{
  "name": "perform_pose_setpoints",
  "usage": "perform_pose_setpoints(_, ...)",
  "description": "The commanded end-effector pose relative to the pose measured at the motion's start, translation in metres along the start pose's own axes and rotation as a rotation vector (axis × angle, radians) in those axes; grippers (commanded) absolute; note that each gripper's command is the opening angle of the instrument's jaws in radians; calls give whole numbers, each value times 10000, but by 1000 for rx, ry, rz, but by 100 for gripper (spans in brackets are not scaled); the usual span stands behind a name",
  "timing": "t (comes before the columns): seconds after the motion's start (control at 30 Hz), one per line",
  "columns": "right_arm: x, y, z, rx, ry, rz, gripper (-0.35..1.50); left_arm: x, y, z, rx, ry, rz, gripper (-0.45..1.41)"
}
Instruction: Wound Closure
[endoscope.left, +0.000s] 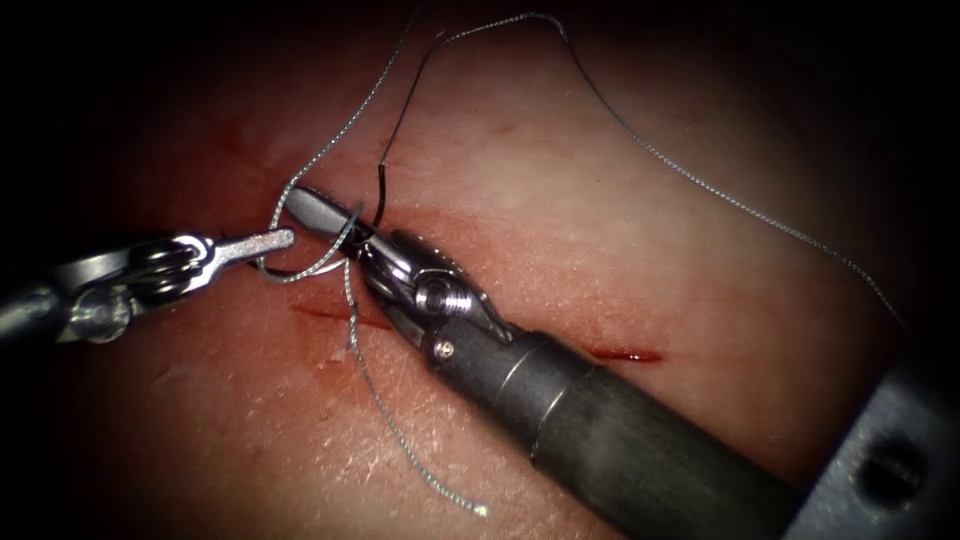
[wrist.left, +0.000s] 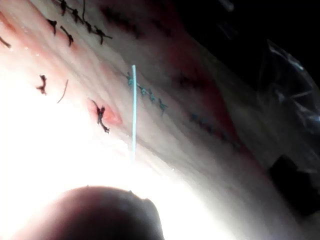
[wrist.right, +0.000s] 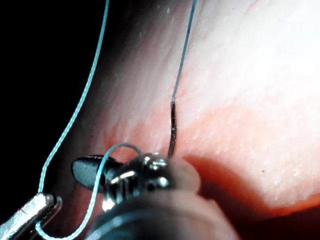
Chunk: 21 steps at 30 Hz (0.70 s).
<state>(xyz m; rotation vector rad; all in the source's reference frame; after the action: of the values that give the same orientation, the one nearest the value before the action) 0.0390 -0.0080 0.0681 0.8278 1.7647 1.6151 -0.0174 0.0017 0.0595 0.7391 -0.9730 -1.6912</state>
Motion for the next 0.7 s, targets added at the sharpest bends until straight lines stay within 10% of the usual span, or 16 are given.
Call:
perform_pose_setpoints(0.03,2,-8,13,18,5,1,-35,-9,-7,4,-18,-4,1,-45)
perform_pose_setpoints(0.7,9,-37,12,51,45,25,-35,-13,19,-7,-191,-41,-17,-45)
